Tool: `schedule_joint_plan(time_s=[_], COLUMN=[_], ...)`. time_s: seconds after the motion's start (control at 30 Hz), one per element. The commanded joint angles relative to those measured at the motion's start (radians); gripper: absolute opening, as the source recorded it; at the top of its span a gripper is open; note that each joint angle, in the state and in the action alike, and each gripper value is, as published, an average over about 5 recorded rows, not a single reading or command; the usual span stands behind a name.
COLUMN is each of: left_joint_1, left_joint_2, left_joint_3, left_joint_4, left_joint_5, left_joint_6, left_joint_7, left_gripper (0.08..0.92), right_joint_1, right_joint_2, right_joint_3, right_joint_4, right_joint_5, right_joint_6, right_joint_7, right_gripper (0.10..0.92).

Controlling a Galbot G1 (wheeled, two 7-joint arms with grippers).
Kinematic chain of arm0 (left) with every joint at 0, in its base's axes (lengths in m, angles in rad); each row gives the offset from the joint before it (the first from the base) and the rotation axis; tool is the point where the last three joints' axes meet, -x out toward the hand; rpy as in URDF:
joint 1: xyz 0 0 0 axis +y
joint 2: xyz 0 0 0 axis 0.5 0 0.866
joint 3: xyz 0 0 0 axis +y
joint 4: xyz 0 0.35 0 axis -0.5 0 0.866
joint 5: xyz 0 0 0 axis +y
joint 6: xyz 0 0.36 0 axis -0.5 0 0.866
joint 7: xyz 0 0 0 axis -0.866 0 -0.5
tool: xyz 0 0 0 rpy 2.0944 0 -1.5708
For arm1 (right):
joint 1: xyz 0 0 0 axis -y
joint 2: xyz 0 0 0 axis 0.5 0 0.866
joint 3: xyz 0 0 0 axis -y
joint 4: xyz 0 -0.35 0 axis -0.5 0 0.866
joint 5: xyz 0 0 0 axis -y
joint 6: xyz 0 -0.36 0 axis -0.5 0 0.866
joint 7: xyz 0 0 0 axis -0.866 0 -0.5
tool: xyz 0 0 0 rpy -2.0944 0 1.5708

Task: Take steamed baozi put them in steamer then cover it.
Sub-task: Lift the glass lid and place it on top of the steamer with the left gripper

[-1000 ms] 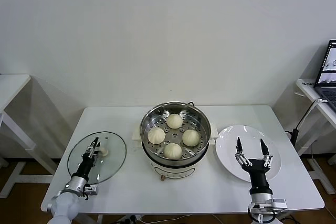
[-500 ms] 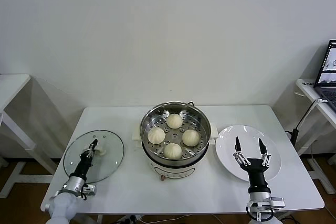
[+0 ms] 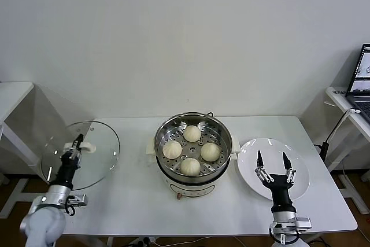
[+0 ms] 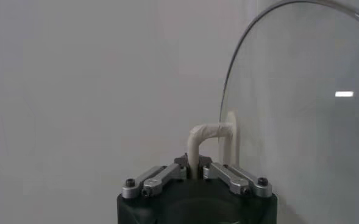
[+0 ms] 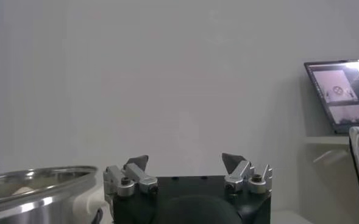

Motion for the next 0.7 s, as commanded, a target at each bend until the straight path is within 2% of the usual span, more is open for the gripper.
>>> schedule_joint_plan(time_s=[0.03, 0.17, 0.33, 0.5, 0.7], left_joint_1=[0.078, 0.003, -0.115, -0.235, -0.352], left_joint_2=[0.174, 0.203, 0.200, 0.175, 0.115], left_joint_3=[0.215, 0.393, 0.583, 0.745, 0.876], left_joint_4=[-0.481, -0.527, -0.526, -0.464, -0.349], left_joint_5=[-0.222, -0.194, -0.146, -0.076, 0.025], left_joint_6=[0.418, 0.537, 0.625, 0.683, 0.728], left_joint_7=[0.322, 0.404, 0.450, 0.481, 0.501], left_gripper=[0.193, 0.193, 0.193, 0.193, 0.193], right_joint_1=[-0.001, -0.006, -0.014, -0.019, -0.030], right_joint_2=[0.002, 0.008, 0.019, 0.030, 0.040], right_joint_3=[0.005, 0.017, 0.030, 0.041, 0.051], right_joint_4=[0.006, 0.011, 0.019, 0.024, 0.028], right_joint_5=[-0.002, -0.006, -0.010, -0.018, -0.032], right_joint_6=[0.005, 0.010, 0.012, 0.011, 0.009], right_joint_7=[0.000, 0.000, 0.000, 0.000, 0.001], right_gripper=[0.823, 0.823, 0.823, 0.823, 0.823])
